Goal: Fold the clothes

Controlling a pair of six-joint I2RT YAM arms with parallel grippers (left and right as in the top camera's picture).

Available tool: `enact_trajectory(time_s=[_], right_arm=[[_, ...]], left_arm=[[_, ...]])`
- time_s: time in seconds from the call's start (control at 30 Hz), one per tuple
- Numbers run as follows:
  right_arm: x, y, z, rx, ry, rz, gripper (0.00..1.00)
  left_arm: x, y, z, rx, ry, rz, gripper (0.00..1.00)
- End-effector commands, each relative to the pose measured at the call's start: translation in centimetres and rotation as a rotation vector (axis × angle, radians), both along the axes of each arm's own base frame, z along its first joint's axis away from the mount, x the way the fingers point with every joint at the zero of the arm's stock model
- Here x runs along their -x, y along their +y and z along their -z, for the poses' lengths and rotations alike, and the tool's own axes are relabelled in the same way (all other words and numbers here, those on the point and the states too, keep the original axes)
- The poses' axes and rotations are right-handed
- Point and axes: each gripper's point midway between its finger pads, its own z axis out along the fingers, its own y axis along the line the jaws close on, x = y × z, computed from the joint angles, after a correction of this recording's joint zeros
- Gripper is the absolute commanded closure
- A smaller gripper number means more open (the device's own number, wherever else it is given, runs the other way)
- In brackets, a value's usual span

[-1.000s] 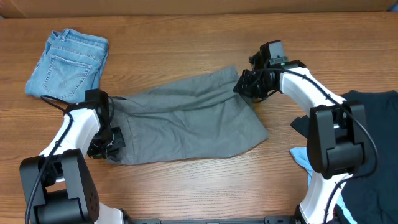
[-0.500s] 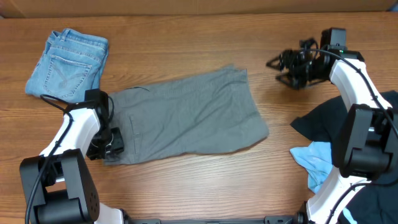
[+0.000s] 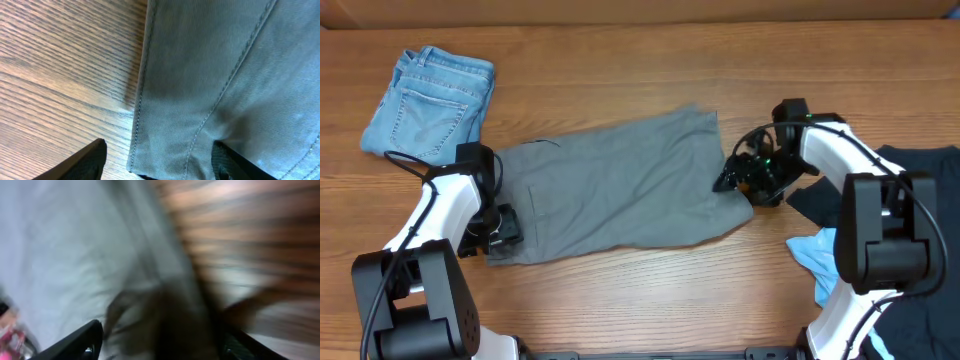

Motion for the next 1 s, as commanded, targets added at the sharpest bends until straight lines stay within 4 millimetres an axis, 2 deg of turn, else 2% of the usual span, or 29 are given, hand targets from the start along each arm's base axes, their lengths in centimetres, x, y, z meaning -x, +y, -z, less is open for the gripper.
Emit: enact_trajectory(time_s=[0.0,0.03,0.1,0.17,0.23,0.3,0.37,0.47,0.53,0.63,0.77,0.83,0.97], right_arm=[[0.9,3.0,-0.8,-0.174,-0.061,-0.123,0.48],[0.9,3.0,-0.7,-0.171,-0.062,-0.123,0.56],[0.9,2.7,-0.5,-0.148,-0.063,-0.124,0.8],[0.3,0.9,0.3,-0.051,-0.035,-0.06,0.96],[-0.4,-1.2,0.8,0.046,-0.004,0.026,0.96],[-1.2,-4.6,1.1,0.169,0.043,0.173,0.96],[-1.4,-6.2,0.9,0.187,0.057,0.227,0.96],[-1.5,-7.8,0.7,0.189,0.072,0.273,0.96],[-1.5,-8.4,0.6,0.189,0.076,0.289,0.96],[-1.4,-8.4,0.6,0.185,0.079,0.286,0.96],[-1.3,-8.0,0.6,0.186,0.079,0.278,0.96],[-1.3,-8.1,0.6,0.186,0.08,0.278,0.96],[-1.2,-8.0,0.6,0.186,0.086,0.277,0.95]], left_arm=[[-0.9,0.1,-0.2,-0.001,-0.023,0.008,0.29],[-0.9,0.1,-0.2,-0.001,-0.025,0.008,0.29],[-0.9,0.1,-0.2,-0.002,-0.026,0.008,0.29],[-0.9,0.1,-0.2,-0.002,-0.025,0.008,0.29],[-0.9,0.2,-0.2,-0.007,-0.024,0.009,0.29],[-0.9,0.4,-0.2,-0.01,-0.023,0.004,0.29],[-0.8,0.7,-0.2,-0.009,-0.024,-0.009,0.28],[-0.7,0.5,-0.1,0.025,-0.03,-0.03,0.21],[-1.0,-0.2,0.0,0.077,-0.046,-0.04,0.13],[-2.5,-2.9,0.1,0.237,-0.113,-0.043,0.0],[-4.9,-6.2,-0.3,0.435,-0.22,-0.027,0.0],[-5.7,-7.1,-0.3,0.489,-0.263,-0.017,0.0],[-5.8,-8.2,1.2,0.521,-0.275,0.002,0.0]])
